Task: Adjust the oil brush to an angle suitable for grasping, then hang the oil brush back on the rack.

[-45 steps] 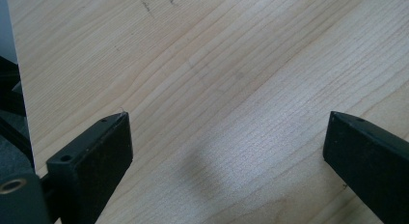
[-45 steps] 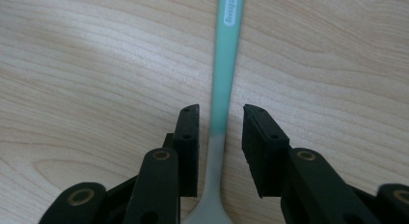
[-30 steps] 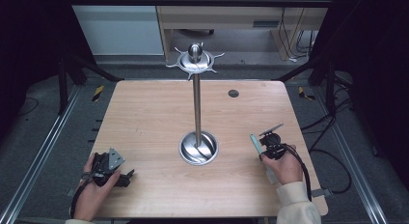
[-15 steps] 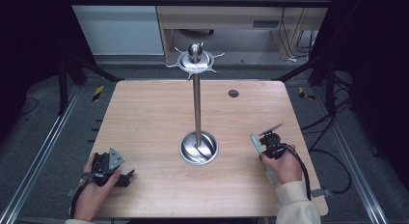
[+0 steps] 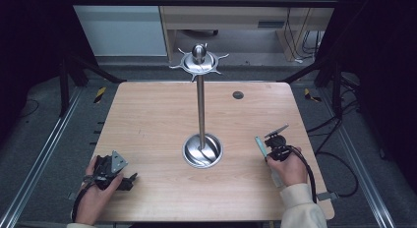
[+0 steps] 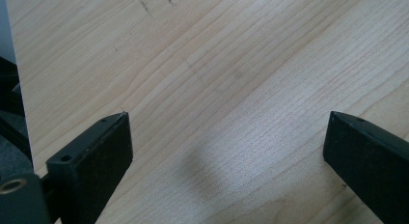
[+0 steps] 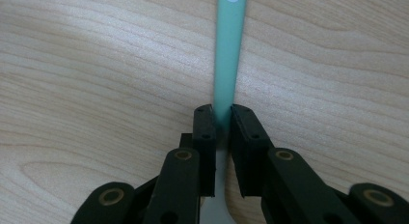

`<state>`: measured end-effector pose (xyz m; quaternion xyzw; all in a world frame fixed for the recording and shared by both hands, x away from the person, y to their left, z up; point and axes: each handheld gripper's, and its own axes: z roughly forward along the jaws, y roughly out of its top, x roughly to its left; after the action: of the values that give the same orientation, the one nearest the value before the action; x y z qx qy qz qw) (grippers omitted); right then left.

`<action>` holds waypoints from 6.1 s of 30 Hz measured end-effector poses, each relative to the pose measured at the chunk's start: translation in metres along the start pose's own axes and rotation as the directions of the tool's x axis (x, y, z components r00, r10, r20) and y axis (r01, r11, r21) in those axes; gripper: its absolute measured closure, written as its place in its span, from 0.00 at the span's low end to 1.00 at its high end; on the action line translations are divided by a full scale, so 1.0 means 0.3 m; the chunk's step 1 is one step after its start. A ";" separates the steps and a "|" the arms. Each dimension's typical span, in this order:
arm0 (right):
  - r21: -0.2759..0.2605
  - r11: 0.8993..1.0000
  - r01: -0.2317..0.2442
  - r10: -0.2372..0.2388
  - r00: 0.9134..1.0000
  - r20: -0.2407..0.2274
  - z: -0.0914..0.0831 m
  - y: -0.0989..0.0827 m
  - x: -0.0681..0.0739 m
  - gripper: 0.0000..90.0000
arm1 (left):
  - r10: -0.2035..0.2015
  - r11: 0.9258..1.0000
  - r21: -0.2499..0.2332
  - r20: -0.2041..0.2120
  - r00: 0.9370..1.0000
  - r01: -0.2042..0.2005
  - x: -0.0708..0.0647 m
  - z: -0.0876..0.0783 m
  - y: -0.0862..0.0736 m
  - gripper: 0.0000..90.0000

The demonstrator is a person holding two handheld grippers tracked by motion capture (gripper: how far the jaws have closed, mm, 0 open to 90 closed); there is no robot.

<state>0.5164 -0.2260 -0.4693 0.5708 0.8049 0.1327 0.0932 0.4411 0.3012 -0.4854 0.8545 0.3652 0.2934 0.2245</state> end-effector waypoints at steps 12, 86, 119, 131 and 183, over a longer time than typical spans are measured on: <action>0.022 1.000 -0.011 0.011 1.000 -0.005 0.000 0.010 0.000 0.91 | 0.001 1.000 -0.001 -0.001 1.000 -0.001 -0.001 0.001 0.000 0.03; -0.609 0.781 0.139 -0.267 0.956 -0.125 -0.483 0.057 0.203 0.92 | -0.001 1.000 -0.002 -0.001 1.000 0.001 0.001 0.000 -0.001 0.03; -0.746 0.644 0.171 -0.339 0.937 -0.078 -0.639 0.015 0.271 0.92 | -0.006 1.000 -0.006 -0.001 1.000 0.006 0.001 0.001 -0.002 0.03; -0.776 0.608 0.168 -0.347 0.935 -0.070 -0.677 -0.003 0.270 0.92 | -0.005 1.000 -0.004 0.002 1.000 0.005 0.001 0.000 -0.001 0.03; -0.855 0.498 0.149 -0.407 0.910 -0.078 -0.754 -0.005 0.314 0.92 | 0.000 1.000 0.000 0.001 1.000 0.000 0.000 0.002 -0.001 0.04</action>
<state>0.4157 -0.1619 -0.2553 0.2945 0.7305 0.5575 0.2623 0.4414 0.3012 -0.4860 0.8545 0.3652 0.2931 0.2248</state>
